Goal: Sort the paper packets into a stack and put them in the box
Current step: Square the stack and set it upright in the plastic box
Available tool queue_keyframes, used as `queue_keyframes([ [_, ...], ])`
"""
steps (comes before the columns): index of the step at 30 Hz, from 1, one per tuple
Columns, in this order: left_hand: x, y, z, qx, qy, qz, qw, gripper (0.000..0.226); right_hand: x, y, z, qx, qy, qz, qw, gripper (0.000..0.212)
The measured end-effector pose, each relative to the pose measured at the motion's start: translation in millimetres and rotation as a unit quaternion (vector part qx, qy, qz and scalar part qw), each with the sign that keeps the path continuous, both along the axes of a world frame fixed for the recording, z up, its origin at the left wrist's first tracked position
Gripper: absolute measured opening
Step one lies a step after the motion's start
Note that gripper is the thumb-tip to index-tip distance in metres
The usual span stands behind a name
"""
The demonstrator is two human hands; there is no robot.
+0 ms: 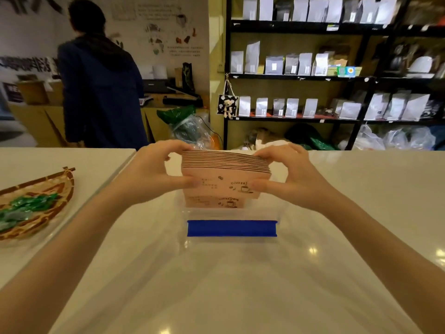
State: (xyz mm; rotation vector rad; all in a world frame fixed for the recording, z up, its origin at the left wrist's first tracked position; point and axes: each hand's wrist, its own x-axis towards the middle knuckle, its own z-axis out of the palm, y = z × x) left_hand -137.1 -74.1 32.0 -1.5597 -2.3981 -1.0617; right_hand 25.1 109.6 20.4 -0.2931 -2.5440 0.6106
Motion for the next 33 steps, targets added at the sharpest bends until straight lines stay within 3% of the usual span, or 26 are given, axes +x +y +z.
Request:
queue_keyframes([
  [11, -32, 21, -27, -0.222, 0.023, 0.042, 0.974, 0.049, -37, 19, -32, 0.075, -0.102, -0.003, 0.992, 0.045],
  [23, -35, 25, -34, -0.276, 0.009, 0.048, 0.960, 0.043, -50, 21, -42, 0.091, -0.176, -0.020, 0.980, 0.046],
  [28, -32, 28, -34, -0.310, 0.083, 0.091, 0.943, 0.051, -48, 19, -42, 0.108, -0.195, -0.030, 0.974, 0.049],
  [33, -28, 26, -33, -0.287, 0.142, 0.132, 0.938, 0.051, -47, 20, -38, 0.137, -0.206, -0.025, 0.969, 0.050],
])
